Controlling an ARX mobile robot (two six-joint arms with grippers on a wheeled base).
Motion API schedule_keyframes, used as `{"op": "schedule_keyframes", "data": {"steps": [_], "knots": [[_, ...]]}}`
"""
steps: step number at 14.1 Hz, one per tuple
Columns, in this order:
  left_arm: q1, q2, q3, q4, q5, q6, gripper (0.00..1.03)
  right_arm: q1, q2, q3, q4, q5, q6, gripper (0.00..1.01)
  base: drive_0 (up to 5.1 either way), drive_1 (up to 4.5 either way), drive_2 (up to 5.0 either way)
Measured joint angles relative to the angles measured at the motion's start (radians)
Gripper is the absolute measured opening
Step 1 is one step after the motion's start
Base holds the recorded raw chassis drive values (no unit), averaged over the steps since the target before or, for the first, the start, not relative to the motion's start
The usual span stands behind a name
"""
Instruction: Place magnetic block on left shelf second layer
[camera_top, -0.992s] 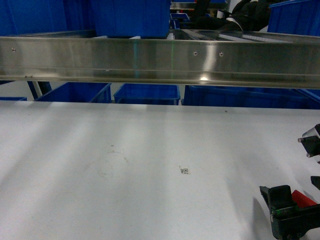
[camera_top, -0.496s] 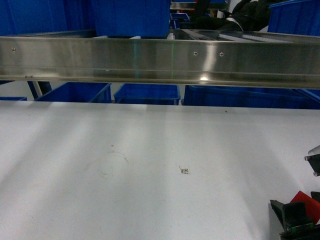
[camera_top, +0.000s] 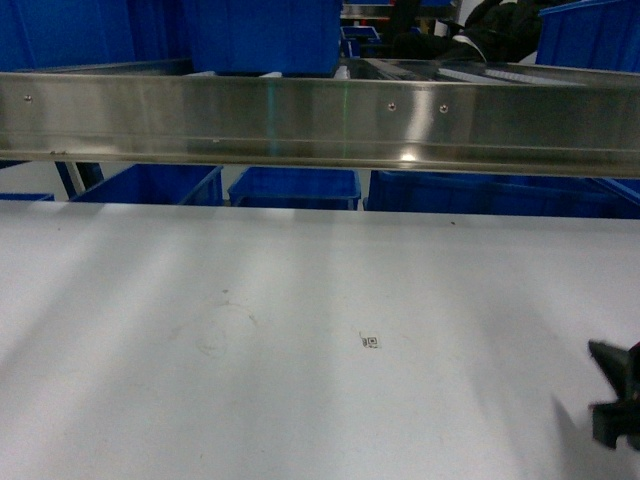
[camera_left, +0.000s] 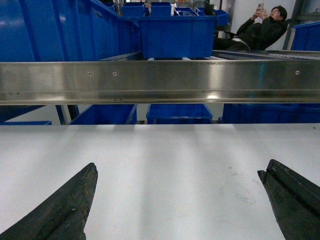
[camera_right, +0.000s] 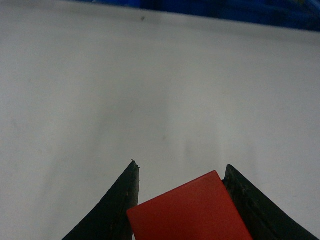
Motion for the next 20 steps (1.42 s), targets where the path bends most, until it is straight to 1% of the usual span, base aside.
{"op": "schedule_keyframes", "data": {"steps": [1,3,5,6,8,9,10,11,13,16,20], "knots": [[0.000,0.000,0.000,0.000,0.000,0.000,0.98,-0.007,-0.081,0.001,-0.043,0.027,0.003,0.44,0.0,0.00,0.0],[0.000,0.000,0.000,0.000,0.000,0.000,0.98,-0.034,-0.267,0.003,-0.167,0.041,0.016,0.44,0.0,0.00,0.0],[0.000,0.000,0.000,0.000,0.000,0.000,0.98,-0.071,-0.476,0.030,-0.304,0.026,0.046,0.44,0.0,0.00,0.0],[0.000,0.000,0.000,0.000,0.000,0.000,0.98,-0.074,-0.563,0.045,-0.355,0.018,0.061,0.44,0.0,0.00,0.0],[0.000,0.000,0.000,0.000,0.000,0.000,0.98,-0.061,-0.621,0.050,-0.398,0.004,0.075,0.44,0.0,0.00,0.0],[0.000,0.000,0.000,0.000,0.000,0.000,0.98,-0.058,-0.613,0.050,-0.394,0.007,0.079,0.43,0.0,0.00,0.0],[0.000,0.000,0.000,0.000,0.000,0.000,0.98,-0.065,-0.602,0.049,-0.388,0.012,0.082,0.43,0.0,0.00,0.0],[0.000,0.000,0.000,0.000,0.000,0.000,0.98,-0.081,-0.597,0.043,-0.366,0.020,0.083,0.43,0.0,0.00,0.0],[0.000,0.000,0.000,0.000,0.000,0.000,0.98,-0.110,-0.578,0.017,-0.336,0.022,0.083,0.43,0.0,0.00,0.0],[0.000,0.000,0.000,0.000,0.000,0.000,0.98,-0.109,-0.572,0.003,-0.323,0.023,0.082,0.43,0.0,0.00,0.0],[0.000,0.000,0.000,0.000,0.000,0.000,0.98,-0.108,-0.562,-0.001,-0.315,0.037,0.077,0.43,0.0,0.00,0.0]]}}
